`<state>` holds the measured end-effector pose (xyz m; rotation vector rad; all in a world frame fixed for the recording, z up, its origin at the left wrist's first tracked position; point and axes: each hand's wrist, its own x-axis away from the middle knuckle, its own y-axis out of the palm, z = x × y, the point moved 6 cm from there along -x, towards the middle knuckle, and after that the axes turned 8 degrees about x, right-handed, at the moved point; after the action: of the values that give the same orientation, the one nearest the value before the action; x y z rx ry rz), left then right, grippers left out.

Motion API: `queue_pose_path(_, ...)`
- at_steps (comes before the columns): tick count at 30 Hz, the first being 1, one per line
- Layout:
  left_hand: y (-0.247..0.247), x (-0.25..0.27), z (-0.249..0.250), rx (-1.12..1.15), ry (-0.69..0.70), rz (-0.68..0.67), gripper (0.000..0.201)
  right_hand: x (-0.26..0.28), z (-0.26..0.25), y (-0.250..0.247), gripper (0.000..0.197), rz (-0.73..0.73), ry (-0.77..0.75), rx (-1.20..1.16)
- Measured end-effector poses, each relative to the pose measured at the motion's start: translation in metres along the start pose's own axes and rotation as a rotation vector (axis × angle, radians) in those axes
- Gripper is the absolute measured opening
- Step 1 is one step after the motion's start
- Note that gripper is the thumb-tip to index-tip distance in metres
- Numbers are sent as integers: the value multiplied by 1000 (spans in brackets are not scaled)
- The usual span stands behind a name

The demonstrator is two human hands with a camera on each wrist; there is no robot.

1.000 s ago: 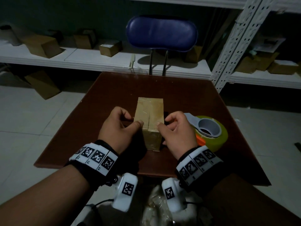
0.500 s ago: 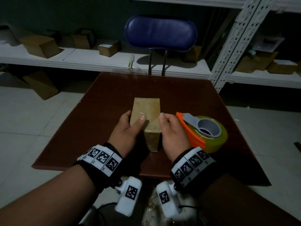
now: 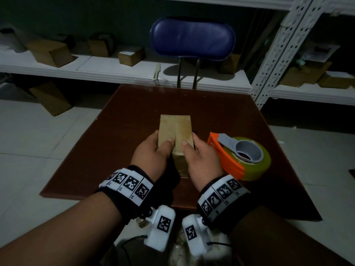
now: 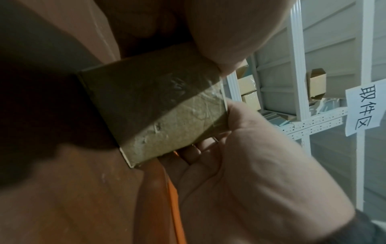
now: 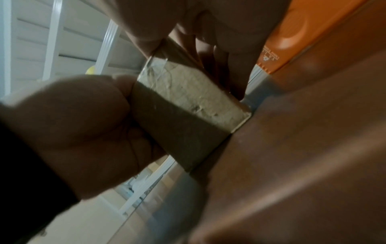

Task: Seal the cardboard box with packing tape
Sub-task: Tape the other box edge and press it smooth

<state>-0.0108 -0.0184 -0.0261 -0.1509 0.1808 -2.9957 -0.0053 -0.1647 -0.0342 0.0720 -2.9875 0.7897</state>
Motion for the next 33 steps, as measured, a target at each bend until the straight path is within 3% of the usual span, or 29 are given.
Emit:
queue_pose_path(4, -2, -3, 1, 28, -3, 7, 22, 0, 0, -5, 63, 7, 27, 31)
queue_pose_path(8, -5, -4, -2, 87, -51, -9, 43, 2, 0, -10, 51, 15, 40, 45)
queue_pose_path(11, -8, -4, -7, 130, -69, 23, 64, 2, -1, -11, 53, 32, 12, 61)
queue_pose_path(15, -2, 1, 0, 195, -46, -65, 51, 4, 1, -2, 79, -1, 1, 1)
queue_pose_path(20, 0, 2, 5, 28, 32, -112, 51, 1, 1, -5, 71, 2, 14, -78)
queue_pose_path(28, -2, -2, -2, 161, -39, -82, 42, -1, -1, -9, 72, 12, 45, -10)
queue_pose_path(31, -4, -4, -6, 248, -71, -102, 55, 0, -3, -11, 62, 4, 21, 23)
queue_pose_path(33, -7, -7, -10, 294, -141, -107, 82, -3, -5, -13, 72, -6, 8, 1)
